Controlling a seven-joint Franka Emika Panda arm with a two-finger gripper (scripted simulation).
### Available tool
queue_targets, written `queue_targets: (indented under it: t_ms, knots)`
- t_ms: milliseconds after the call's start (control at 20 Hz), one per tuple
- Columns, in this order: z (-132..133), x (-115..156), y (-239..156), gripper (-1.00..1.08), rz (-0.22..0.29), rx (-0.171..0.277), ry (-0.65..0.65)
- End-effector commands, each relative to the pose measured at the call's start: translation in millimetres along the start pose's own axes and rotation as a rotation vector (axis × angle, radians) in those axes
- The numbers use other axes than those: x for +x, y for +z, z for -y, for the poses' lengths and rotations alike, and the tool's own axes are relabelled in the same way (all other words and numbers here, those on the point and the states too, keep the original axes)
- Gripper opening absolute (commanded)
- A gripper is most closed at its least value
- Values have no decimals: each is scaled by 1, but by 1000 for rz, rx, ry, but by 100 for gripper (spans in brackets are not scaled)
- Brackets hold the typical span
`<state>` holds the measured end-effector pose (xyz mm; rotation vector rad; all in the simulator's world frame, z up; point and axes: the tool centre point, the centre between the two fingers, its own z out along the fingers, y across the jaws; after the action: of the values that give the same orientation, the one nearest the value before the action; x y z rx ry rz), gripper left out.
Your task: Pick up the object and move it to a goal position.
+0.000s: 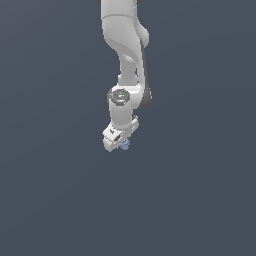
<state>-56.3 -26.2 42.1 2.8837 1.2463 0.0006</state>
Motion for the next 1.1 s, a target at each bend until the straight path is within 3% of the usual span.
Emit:
queue_targets:
  t_ms: [0, 600, 1050]
  knots:
    - [0, 0, 1, -100, 0, 0, 0]
    - [-5, 0, -3, -100, 0, -1, 0]
    - [-42, 0, -26, -100, -1, 0, 0]
